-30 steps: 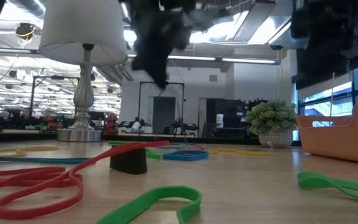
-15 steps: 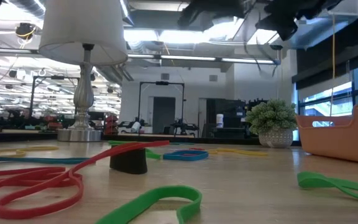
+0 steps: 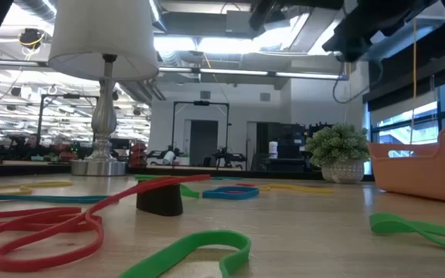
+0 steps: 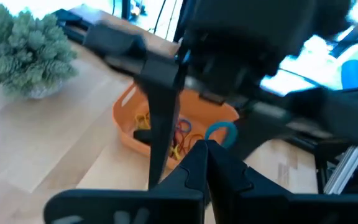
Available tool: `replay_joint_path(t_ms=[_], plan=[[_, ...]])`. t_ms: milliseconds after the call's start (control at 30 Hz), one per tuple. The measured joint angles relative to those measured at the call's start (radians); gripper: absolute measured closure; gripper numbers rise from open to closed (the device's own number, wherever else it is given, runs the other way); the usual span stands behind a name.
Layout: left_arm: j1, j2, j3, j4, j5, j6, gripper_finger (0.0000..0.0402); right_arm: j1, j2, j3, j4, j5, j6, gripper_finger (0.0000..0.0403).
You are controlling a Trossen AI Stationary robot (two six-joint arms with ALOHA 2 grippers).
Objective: Pick and place rubber bands into bin
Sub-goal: Put the blue rubber band into the orange bin
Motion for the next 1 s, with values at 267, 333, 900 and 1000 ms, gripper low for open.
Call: replay_joint_path(t_ms=[267, 333, 900, 1000], plan=[[0.0, 0.0, 0.002, 0.004, 0.001, 0.023, 0.04, 0.0, 0.013, 0.0, -0.003, 0.0, -0.003, 0.039], [0.0, 0.0, 0.002, 0.001, 0.034, 0.023, 0.04, 0.0, 0.01, 0.0, -0.004, 0.0, -0.003, 0.0392], [0.016, -0.017, 0.002, -0.121, 0.077, 0.024, 0.0266, -0.024, -0.143, 0.0, -0.339, 0.023, 0.189, 0.0401], [0.016, -0.018, 0.002, -0.125, 0.074, 0.024, 0.0252, -0.024, -0.207, 0.001, -0.467, 0.074, 0.269, 0.0401]])
